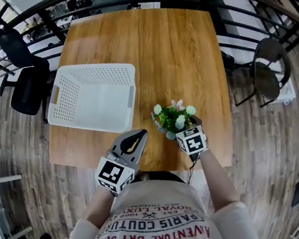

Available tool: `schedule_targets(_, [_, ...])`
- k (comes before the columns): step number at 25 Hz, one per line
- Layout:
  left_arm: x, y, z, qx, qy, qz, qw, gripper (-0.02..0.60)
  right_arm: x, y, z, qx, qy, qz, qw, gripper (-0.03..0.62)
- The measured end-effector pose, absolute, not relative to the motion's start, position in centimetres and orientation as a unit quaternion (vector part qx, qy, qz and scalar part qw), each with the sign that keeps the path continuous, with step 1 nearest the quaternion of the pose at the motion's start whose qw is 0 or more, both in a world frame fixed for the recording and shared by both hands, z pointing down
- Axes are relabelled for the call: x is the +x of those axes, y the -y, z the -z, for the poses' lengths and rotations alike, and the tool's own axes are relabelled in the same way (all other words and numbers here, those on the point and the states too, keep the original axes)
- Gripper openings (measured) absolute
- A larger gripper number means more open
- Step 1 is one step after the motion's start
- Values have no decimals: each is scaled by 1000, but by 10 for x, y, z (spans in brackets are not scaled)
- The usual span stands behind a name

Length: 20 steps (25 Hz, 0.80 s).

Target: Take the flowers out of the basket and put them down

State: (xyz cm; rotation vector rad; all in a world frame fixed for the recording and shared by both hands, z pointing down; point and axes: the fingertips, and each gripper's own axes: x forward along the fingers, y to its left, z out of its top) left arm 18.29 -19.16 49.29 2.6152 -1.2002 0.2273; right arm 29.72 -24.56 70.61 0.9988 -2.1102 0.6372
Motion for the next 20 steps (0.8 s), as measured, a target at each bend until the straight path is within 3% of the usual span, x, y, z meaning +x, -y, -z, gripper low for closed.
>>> schedule_targets(14, [169,204,-465,915,382,-56,118,15,310,242,-563,462,823,-183,276,436])
schedule_targets(15, [164,205,-461,916,381,-54,115,15,308,244,-549,481,818,-174,263,384])
schedule_targets(17, [152,207,-453,917,380,-48,111,15,306,250,-524,523,805,-149,235,94])
schedule_targets(20, [134,208,-443,918,380,-41,107,15,289,254,-497,550,801,-123,200,61])
